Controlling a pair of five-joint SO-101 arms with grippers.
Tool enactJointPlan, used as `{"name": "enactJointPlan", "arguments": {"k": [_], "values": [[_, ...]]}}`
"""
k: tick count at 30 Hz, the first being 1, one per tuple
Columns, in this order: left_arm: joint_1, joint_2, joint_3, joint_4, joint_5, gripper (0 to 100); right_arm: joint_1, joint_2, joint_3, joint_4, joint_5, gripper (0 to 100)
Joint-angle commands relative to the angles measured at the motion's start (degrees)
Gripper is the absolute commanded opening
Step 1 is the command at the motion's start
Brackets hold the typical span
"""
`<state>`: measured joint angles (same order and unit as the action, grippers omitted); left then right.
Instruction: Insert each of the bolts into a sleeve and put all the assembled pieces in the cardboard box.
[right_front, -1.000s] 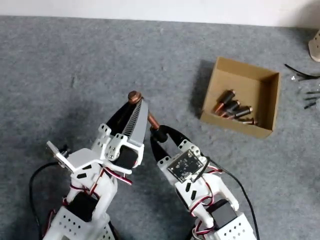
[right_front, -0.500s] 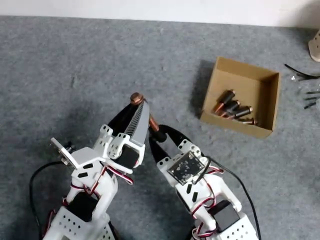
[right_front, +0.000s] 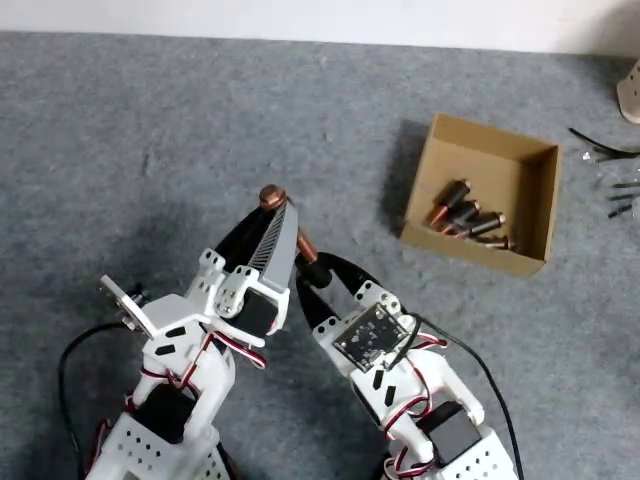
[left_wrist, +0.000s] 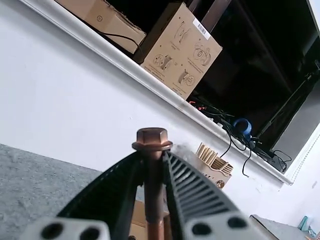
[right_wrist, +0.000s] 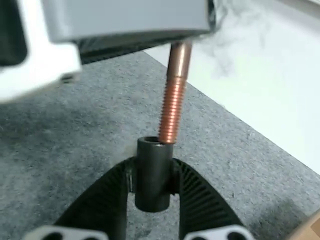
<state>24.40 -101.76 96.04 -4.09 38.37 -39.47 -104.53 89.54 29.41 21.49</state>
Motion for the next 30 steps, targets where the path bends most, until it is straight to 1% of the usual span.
{"name": "enactJointPlan", "arguments": {"k": [1,14,19,25,30], "values": [[-0.9,-0.5,1.2,-0.2,0.1,1,2.0,-1.0,-3.6,0.0,0.7,0.4],[-0.9,-0.4,1.2,-0.1,0.1,1,2.4,-1.0,-3.7,0.1,0.6,0.4],[-0.6,-0.4,1.2,1.8,0.1,1,2.4,-1.0,-6.9,1.6,0.4,0.4],[-0.6,-0.4,1.2,1.8,0.1,1,-2.7,-1.0,-9.4,4.4,0.7,0.4],[-0.6,-0.4,1.2,1.8,0.1,1,-3.0,-1.0,-9.4,4.4,0.7,0.4]]}}
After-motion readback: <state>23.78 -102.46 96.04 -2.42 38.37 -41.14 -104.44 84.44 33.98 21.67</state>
